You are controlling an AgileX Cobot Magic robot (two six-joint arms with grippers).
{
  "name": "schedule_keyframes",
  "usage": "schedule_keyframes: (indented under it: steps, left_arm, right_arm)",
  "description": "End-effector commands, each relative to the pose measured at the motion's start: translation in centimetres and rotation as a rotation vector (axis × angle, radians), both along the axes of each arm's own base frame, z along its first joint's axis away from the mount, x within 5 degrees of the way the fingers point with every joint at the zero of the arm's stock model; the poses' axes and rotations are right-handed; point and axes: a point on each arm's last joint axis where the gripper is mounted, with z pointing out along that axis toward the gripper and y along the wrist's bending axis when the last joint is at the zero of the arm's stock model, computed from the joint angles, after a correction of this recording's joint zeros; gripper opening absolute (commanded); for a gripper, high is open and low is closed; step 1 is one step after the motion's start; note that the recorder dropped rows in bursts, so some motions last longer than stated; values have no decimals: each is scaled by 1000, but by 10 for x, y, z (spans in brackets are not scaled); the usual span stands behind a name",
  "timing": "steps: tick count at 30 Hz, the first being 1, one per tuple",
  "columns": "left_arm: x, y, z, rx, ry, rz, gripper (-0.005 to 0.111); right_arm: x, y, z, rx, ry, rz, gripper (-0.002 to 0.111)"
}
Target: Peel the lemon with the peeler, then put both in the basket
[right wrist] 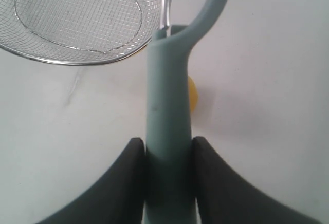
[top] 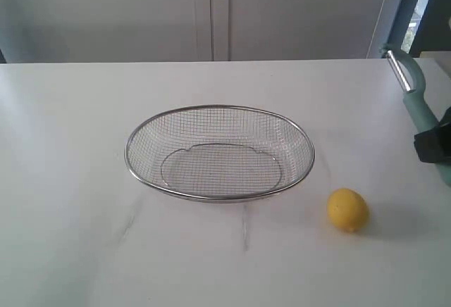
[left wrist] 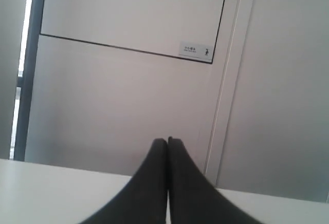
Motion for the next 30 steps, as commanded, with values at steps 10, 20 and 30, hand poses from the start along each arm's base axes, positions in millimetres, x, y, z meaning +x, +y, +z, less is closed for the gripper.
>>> schedule_keyframes:
  steps: [10,20,30]
  left_arm:
    - [42,-8,45,178,460,-39,0]
    - [83,-23,38,292,925,-162,0]
    - [109,-82,42,578,1096,-615,0]
  right_arm:
    - [4,-1,4,12,-70,-14,0]
    - [4,-1,4,12,-70,-14,0]
    - [4,0,4,16,-70,-14,0]
